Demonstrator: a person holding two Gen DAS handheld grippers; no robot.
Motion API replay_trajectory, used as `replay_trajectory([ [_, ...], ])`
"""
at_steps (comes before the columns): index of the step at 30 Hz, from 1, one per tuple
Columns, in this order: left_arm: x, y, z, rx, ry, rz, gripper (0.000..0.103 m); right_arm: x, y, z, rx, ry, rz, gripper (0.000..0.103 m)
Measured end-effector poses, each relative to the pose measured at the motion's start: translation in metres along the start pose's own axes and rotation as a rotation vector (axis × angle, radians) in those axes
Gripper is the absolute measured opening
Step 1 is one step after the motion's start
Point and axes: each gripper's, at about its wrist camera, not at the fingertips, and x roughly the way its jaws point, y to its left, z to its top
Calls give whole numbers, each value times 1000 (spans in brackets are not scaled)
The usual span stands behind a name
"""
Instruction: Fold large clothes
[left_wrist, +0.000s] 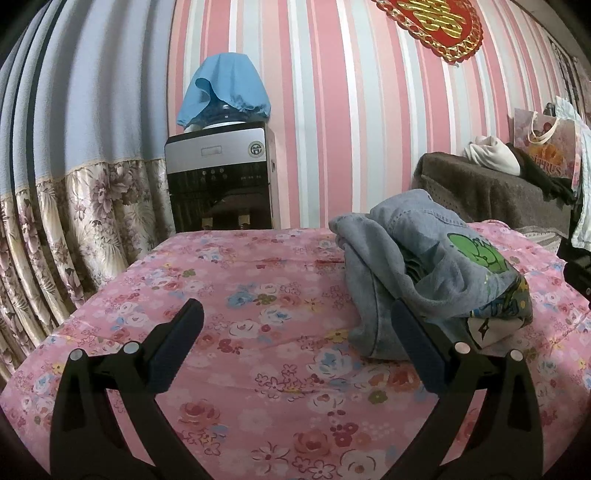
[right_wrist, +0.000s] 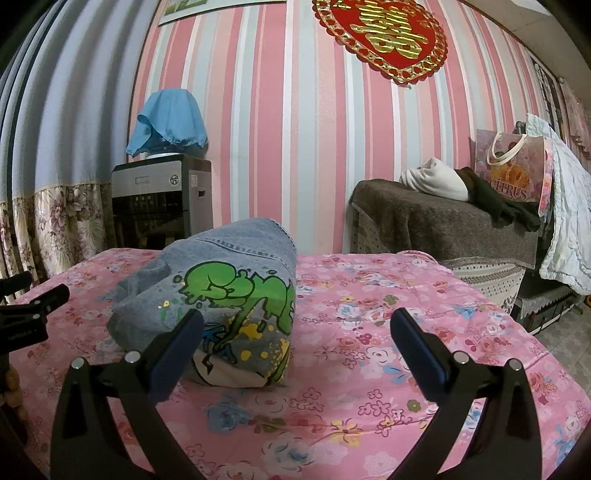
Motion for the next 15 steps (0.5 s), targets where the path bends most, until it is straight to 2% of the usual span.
replay_trajectory([
  [7,1,0,0,1,5,-4,100,0,0,0,0,1,0,101],
  [15,6,-1,-4,8,31,-44,100,0,-1,1,-1,1,1,101],
])
